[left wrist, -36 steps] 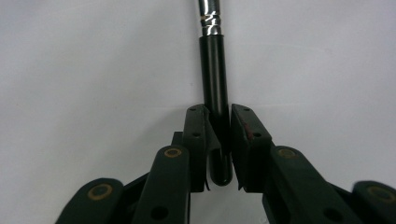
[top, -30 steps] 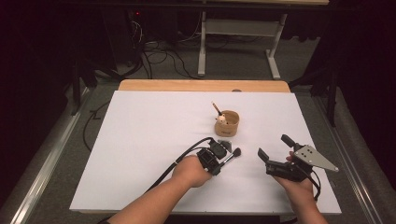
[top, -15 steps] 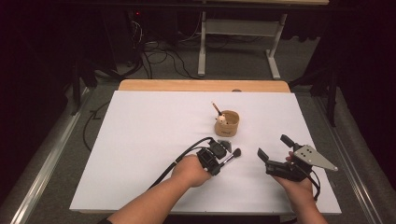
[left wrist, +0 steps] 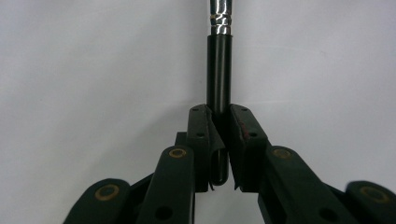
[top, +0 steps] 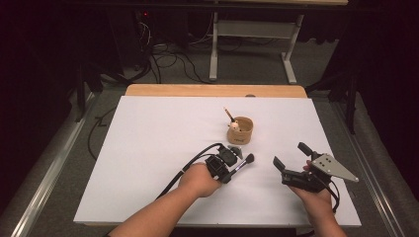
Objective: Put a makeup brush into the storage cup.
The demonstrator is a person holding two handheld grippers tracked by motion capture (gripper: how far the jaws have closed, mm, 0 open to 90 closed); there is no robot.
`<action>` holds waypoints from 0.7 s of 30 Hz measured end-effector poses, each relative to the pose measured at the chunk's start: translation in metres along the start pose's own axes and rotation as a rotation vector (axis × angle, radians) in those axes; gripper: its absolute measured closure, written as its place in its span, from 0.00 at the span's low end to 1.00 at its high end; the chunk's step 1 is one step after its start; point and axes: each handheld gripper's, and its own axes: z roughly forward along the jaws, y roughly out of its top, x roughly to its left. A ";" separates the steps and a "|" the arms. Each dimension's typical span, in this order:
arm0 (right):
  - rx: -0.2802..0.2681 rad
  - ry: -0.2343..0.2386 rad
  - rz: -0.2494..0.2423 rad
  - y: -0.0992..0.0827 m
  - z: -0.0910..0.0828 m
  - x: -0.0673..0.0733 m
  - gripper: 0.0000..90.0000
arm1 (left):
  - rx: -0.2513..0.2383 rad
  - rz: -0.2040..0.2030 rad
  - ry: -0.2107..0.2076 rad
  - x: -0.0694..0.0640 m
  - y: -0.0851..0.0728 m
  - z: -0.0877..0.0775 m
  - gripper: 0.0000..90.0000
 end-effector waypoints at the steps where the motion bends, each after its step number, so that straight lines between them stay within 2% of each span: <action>1: 0.000 0.000 -0.003 0.000 0.000 0.000 0.04 | 0.000 0.003 -0.002 0.000 -0.001 -0.001 0.88; 4: 0.001 -0.002 -0.004 0.000 0.000 0.000 0.04 | -0.002 0.007 -0.011 0.003 -0.007 -0.006 0.88; 6: 0.002 -0.003 -0.002 0.000 0.000 0.001 0.04 | -0.017 0.030 -0.014 0.004 -0.012 -0.011 0.88; 9: 0.002 -0.004 -0.004 0.000 0.000 0.001 0.04 | -0.017 0.027 -0.014 0.009 -0.020 -0.016 0.88; 14: 0.004 0.000 -0.017 0.000 0.000 0.001 0.04 | -0.009 -0.008 -0.005 0.022 -0.035 -0.025 0.88; 21: 0.005 0.002 -0.011 0.000 0.001 0.002 0.04 | 0.008 -0.054 0.008 0.043 -0.057 -0.031 0.88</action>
